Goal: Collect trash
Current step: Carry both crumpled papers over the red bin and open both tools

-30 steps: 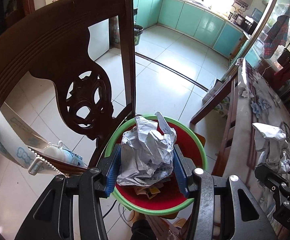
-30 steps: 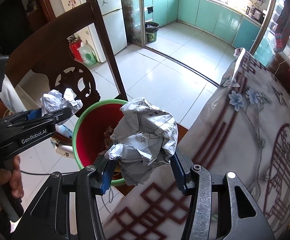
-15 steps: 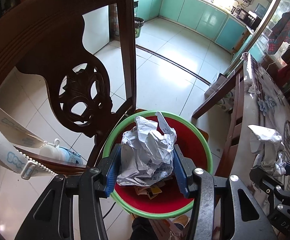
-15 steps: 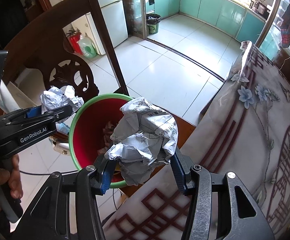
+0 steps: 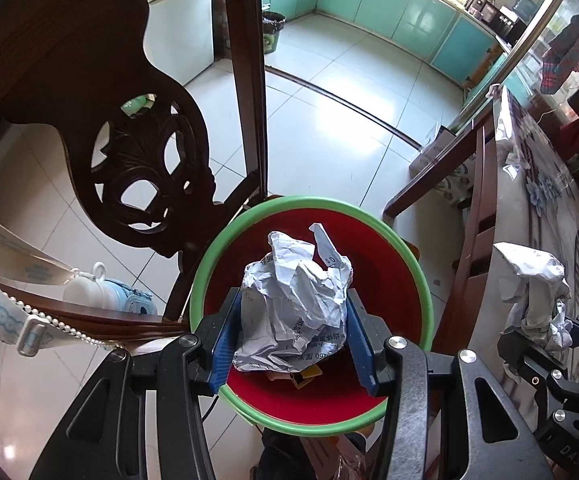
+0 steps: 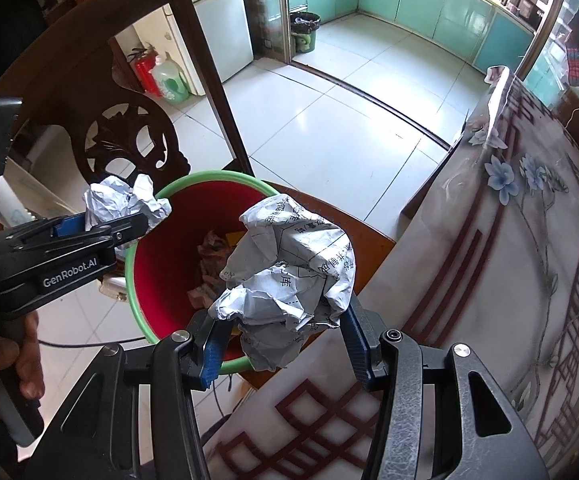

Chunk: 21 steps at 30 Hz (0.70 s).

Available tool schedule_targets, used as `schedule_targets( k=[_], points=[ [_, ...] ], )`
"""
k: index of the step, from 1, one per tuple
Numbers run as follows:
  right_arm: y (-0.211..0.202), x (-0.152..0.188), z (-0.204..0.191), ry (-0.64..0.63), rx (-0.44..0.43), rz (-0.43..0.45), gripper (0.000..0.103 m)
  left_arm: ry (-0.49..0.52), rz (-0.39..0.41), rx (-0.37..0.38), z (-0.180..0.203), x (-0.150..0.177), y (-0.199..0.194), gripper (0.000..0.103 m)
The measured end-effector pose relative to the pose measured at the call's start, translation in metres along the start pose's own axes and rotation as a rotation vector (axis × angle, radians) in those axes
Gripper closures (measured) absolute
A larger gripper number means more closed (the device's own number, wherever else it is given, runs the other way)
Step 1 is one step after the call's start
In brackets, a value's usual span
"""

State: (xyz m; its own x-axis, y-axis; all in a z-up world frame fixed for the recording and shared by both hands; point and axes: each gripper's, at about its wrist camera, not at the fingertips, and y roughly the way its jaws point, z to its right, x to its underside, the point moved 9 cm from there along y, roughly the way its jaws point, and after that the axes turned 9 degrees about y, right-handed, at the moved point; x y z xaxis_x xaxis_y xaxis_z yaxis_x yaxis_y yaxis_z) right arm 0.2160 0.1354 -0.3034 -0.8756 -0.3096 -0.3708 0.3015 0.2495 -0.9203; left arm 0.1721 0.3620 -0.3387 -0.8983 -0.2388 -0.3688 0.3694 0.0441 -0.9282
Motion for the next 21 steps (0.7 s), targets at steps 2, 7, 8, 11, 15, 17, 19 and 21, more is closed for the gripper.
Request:
schedule_targets(
  k=[2,7,8,11,15,17,19,21],
  points=[
    [0.004,0.0,-0.001,-0.008,-0.001,-0.012,0.054,0.009,-0.019,0.007,0.002,0.002,0.006,0.055],
    [0.008,0.002,-0.004,-0.02,-0.008,-0.023,0.054,0.005,-0.051,0.009,0.0,0.006,0.019,0.055],
    [0.009,0.003,-0.004,-0.023,-0.007,-0.025,0.054,0.003,-0.058,0.01,-0.001,0.007,0.022,0.055],
    [0.01,0.003,-0.003,-0.028,-0.006,-0.03,0.054,0.004,-0.079,0.004,-0.003,0.011,0.031,0.055],
    [0.013,0.003,-0.004,-0.029,-0.004,-0.035,0.054,-0.003,-0.097,-0.003,-0.007,0.014,0.039,0.055],
    [0.013,0.002,-0.004,-0.029,-0.004,-0.034,0.054,-0.002,-0.101,-0.003,-0.007,0.014,0.04,0.055],
    [0.014,0.002,-0.005,-0.033,-0.007,-0.035,0.054,0.001,-0.106,0.003,-0.007,0.015,0.042,0.055],
    [0.016,0.001,-0.006,-0.038,-0.004,-0.033,0.054,0.003,-0.112,0.003,-0.008,0.015,0.044,0.055]
  ],
)
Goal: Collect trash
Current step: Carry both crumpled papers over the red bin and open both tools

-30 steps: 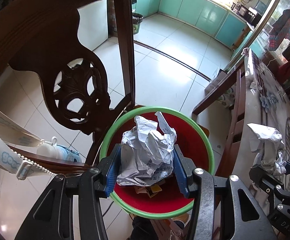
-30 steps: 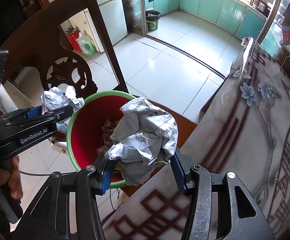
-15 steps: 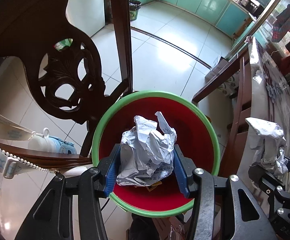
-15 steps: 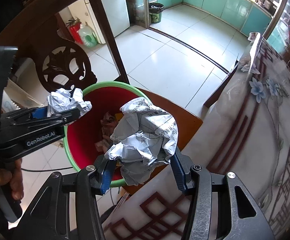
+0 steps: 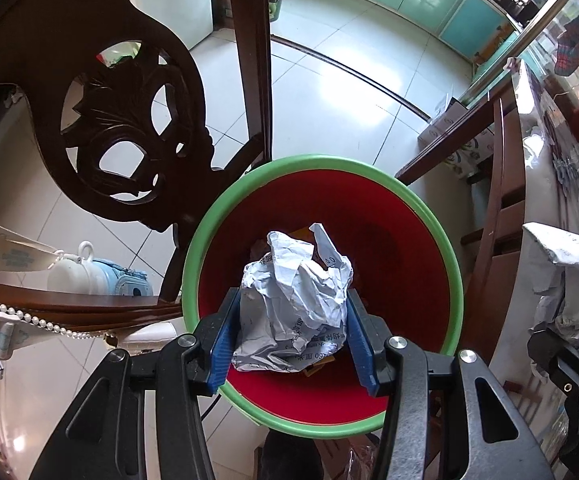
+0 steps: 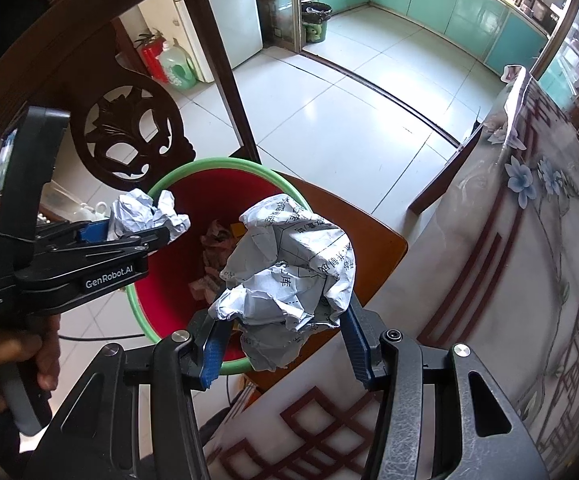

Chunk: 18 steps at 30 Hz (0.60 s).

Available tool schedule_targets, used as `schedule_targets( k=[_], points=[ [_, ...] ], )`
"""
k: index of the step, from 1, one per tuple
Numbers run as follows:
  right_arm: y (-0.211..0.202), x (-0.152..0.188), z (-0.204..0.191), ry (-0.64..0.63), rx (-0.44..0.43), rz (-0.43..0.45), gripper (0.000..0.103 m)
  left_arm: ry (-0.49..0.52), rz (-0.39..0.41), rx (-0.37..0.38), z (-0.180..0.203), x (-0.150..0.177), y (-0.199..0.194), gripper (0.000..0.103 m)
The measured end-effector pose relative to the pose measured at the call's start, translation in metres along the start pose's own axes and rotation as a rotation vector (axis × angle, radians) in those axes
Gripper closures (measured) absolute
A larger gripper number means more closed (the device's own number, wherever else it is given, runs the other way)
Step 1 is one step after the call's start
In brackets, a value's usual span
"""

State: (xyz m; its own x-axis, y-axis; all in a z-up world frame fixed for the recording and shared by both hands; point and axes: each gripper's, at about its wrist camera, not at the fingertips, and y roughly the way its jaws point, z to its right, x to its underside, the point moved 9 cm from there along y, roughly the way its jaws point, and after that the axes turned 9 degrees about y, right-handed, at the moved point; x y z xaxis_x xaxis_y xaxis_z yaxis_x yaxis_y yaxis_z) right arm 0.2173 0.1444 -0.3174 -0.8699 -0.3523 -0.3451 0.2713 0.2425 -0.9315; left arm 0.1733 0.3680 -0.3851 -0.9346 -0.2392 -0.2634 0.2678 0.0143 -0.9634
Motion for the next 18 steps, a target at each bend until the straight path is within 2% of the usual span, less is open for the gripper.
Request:
schedule_targets(
  k=[3,4,7,8,9,18],
  points=[
    [0.001,-0.002,-0.001,-0.002,0.004,0.008,0.054,0.004,-0.005,0.0,0.0,-0.001,0.001,0.055],
    [0.001,-0.003,-0.001,-0.004,0.005,0.013,0.053,0.005,-0.005,0.0,0.001,-0.002,0.001,0.052],
    [-0.002,-0.006,-0.004,-0.012,-0.001,0.026,0.036,0.002,-0.001,0.004,0.003,-0.005,-0.001,0.048],
    [-0.004,-0.007,-0.005,-0.015,0.005,0.036,0.027,0.0,-0.002,0.003,0.003,-0.005,-0.002,0.047],
    [-0.007,-0.007,-0.004,-0.016,0.011,0.05,0.024,0.0,-0.002,0.001,0.004,-0.005,-0.002,0.043],
    [-0.038,0.014,0.022,0.019,0.042,0.097,0.022,-0.003,-0.004,0.016,0.02,0.004,-0.005,0.041]
  ],
)
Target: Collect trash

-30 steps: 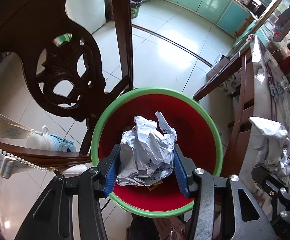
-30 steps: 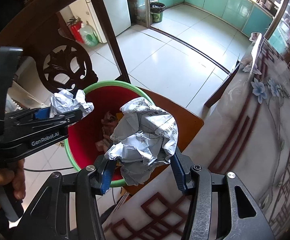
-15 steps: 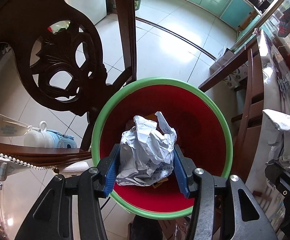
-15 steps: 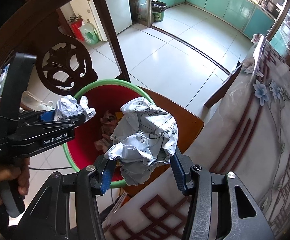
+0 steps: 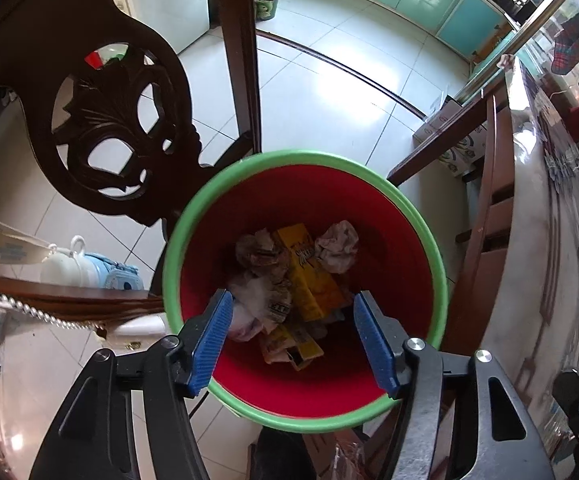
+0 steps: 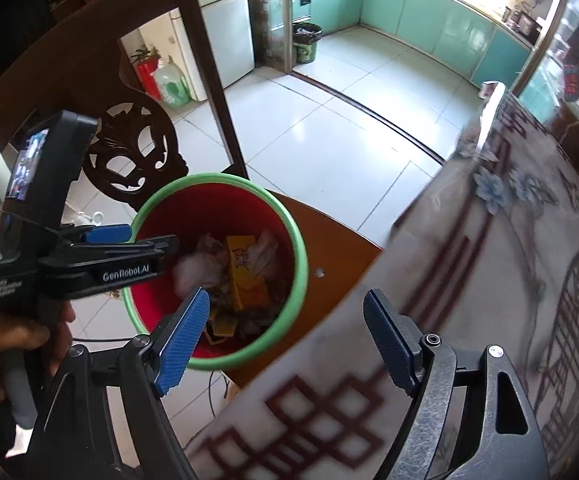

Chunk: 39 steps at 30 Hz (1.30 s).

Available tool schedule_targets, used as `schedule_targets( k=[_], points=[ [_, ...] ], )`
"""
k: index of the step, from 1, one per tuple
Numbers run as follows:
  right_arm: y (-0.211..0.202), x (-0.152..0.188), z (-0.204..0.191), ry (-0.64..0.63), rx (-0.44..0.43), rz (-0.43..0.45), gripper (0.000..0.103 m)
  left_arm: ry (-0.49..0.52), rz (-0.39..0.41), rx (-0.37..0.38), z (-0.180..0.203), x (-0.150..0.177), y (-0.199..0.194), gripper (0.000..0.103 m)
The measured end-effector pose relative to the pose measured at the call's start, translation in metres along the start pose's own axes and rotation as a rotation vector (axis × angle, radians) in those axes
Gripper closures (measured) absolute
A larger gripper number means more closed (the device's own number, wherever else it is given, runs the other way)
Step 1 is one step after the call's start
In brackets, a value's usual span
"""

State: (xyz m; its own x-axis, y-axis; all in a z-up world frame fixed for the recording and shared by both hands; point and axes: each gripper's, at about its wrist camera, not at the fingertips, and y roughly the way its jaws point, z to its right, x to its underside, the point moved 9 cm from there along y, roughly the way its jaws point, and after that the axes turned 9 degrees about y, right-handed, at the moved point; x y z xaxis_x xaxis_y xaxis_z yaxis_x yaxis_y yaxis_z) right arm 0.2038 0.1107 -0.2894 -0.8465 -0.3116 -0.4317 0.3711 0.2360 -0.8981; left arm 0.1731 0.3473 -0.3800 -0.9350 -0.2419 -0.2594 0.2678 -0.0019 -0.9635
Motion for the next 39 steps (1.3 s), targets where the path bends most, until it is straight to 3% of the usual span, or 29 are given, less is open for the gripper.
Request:
schedule_targets(
  k=[8,12,16,19,20,21,24,32,36,39],
  points=[
    [-0.053,0.026,0.034,0.01,0.003,0.097,0.021,-0.009,0.073,0.013,0.045,0.027,-0.041,0.037],
    [-0.089,0.045,0.057,0.017,0.001,0.169,0.02,-0.029,0.161,0.014,0.083,0.052,-0.083,0.034],
    [-0.137,0.065,0.096,0.092,-0.032,0.277,0.018,-0.007,0.322,0.091,0.134,0.071,-0.137,0.031],
    [-0.174,0.074,0.128,0.166,-0.044,0.387,0.018,0.046,0.489,0.077,0.174,0.086,-0.19,0.024],
    [-0.191,0.079,0.143,0.194,-0.047,0.439,0.013,0.062,0.536,0.077,0.187,0.091,-0.205,0.024],
    [-0.2,0.08,0.15,0.206,-0.046,0.472,0.001,0.072,0.564,0.081,0.195,0.095,-0.216,0.024],
    [-0.237,0.09,0.18,0.228,-0.008,0.618,0.0,0.125,0.664,0.086,0.231,0.112,-0.254,0.024],
    [-0.278,0.115,0.243,0.291,0.12,0.669,0.0,0.165,0.841,0.089,0.293,0.136,-0.324,0.017],
    [-0.301,0.125,0.261,0.335,0.116,0.743,0.0,0.182,0.932,0.026,0.31,0.142,-0.359,0.014],
    [-0.314,0.128,0.27,0.363,0.087,0.787,0.0,0.204,0.977,0.029,0.322,0.147,-0.379,0.011]
  ],
)
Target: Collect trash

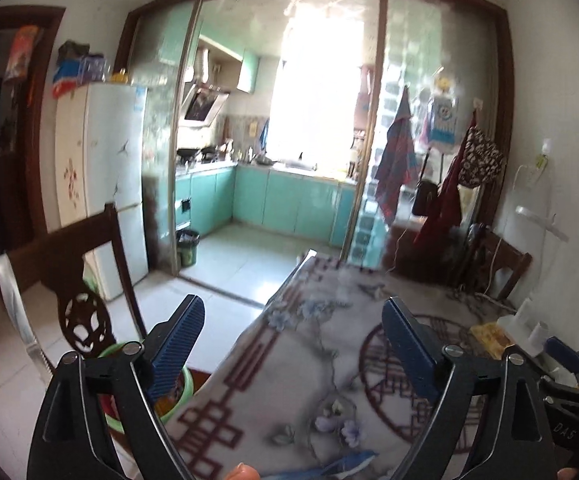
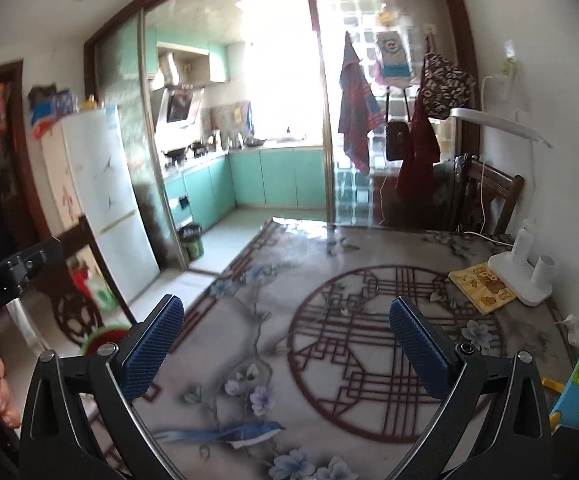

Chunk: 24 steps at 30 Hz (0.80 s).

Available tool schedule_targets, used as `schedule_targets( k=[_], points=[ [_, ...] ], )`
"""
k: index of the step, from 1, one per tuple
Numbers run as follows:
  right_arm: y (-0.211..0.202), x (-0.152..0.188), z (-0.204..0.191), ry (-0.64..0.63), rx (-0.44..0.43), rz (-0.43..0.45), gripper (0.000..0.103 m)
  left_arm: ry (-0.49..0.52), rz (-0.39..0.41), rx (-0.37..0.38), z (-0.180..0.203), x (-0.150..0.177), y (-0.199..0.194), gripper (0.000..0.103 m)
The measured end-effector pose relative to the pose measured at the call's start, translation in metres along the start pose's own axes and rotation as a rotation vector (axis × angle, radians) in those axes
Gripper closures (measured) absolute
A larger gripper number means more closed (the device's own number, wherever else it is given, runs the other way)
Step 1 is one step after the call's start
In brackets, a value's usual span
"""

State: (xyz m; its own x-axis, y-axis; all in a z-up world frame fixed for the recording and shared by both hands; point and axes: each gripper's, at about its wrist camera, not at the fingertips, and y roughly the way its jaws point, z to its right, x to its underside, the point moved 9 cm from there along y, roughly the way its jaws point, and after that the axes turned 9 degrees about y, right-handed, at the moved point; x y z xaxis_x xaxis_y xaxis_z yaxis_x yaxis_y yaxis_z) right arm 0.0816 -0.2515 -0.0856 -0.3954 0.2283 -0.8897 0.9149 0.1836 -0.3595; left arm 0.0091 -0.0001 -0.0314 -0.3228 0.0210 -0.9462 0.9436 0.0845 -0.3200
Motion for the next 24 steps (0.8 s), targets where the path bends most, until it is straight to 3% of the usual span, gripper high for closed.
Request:
schedule_targets(
  k=[7,11,24],
  points=[
    [-0.015,-0.011,0.006,0.036,-0.025,0.103,0.0,0.045,0.062,-0.095,0.007,-0.013,-0.025,0.009],
    [-0.011,-0.008,0.008,0.057,-0.053,0.099,0.0,0.029,0.028,-0.054,0.007,-0.01,-0.021,0.009],
    [-0.002,-0.006,0.011,0.05,-0.053,0.057,0.0,0.013,-0.047,-0.049,0.007,-0.001,-0.003,0.008]
  ],
)
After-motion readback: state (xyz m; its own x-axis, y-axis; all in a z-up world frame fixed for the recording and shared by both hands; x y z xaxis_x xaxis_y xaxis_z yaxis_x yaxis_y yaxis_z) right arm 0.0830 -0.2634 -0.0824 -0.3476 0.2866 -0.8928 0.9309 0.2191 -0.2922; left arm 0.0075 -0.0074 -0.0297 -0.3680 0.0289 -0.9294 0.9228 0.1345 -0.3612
